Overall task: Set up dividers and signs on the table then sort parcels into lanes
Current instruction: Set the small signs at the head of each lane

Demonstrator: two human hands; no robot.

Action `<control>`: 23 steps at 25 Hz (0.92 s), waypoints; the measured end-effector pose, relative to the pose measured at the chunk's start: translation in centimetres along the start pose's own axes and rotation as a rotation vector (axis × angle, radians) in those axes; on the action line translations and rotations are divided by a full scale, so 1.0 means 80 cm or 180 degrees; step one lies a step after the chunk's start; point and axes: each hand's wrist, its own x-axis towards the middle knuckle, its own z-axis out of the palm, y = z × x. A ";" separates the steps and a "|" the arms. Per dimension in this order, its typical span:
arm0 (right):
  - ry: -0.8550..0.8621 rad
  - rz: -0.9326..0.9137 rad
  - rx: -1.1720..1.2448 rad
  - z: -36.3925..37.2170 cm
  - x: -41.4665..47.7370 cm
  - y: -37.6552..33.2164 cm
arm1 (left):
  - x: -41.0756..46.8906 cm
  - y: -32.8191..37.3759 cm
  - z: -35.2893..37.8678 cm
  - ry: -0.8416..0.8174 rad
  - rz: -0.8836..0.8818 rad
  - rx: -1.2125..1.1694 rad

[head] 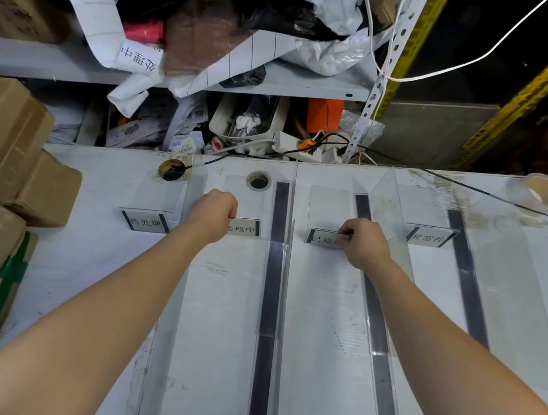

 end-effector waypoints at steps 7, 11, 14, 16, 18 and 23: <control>0.0138 -0.0201 0.0020 -0.026 -0.026 -0.019 | -0.039 0.010 -0.013 0.0110 -0.0095 -0.0207; 0.0237 -0.0454 -0.0371 -0.050 -0.048 -0.049 | -0.080 0.023 -0.044 0.0327 -0.0039 -0.0095; 0.0214 -0.0616 -0.0719 -0.067 -0.067 -0.083 | -0.121 0.021 -0.077 0.0534 -0.0208 0.0171; 0.0180 -0.0737 -0.0833 -0.081 -0.080 -0.112 | -0.147 0.016 -0.101 0.0750 -0.0360 0.0253; 0.0161 -0.0887 -0.0823 -0.093 -0.095 -0.143 | -0.172 0.005 -0.130 0.0919 -0.0489 0.0291; 0.0263 -0.1299 -0.0765 -0.118 -0.130 -0.230 | -0.225 -0.038 -0.201 0.1076 -0.0574 0.0332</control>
